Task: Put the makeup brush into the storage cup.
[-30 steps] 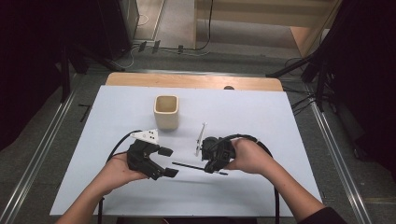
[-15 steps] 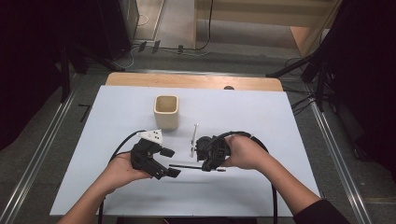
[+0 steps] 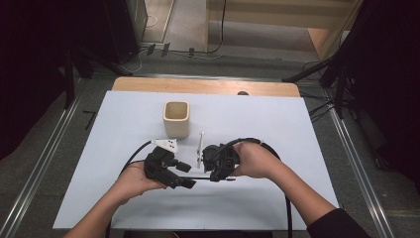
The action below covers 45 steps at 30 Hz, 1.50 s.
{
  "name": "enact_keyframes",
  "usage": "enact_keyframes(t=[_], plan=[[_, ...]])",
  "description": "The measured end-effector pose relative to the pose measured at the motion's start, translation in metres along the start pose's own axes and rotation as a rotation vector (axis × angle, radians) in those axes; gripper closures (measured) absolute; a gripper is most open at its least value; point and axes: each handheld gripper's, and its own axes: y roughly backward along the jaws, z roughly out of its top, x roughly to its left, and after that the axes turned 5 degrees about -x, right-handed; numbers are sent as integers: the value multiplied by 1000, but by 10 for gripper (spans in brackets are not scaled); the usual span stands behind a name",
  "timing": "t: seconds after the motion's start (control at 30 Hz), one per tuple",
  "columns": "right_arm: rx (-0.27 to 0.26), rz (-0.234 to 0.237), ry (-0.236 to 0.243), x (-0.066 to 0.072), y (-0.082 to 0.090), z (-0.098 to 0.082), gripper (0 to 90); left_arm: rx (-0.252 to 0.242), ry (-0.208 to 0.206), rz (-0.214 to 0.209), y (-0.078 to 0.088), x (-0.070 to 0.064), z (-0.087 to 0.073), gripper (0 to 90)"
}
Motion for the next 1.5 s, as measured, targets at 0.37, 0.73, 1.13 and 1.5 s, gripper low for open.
enact_keyframes(t=[0.37, 0.73, 1.13, 1.5], plan=[[3, 2, 31, 3, -1, 5, 863, 55, 40, -38, -8, 2, -1, 635], [19, 5, 54, 5, -5, 7, 863, 101, 102, -83, -18, 5, 1, 741], [-8, 6, 75, 5, -6, 3, 854, 97, 118, -149, -20, 8, -1, 851], [-82, 17, -9, 0, -4, -6, 652, 73, 155, -149, -19, 11, -3, 851]])
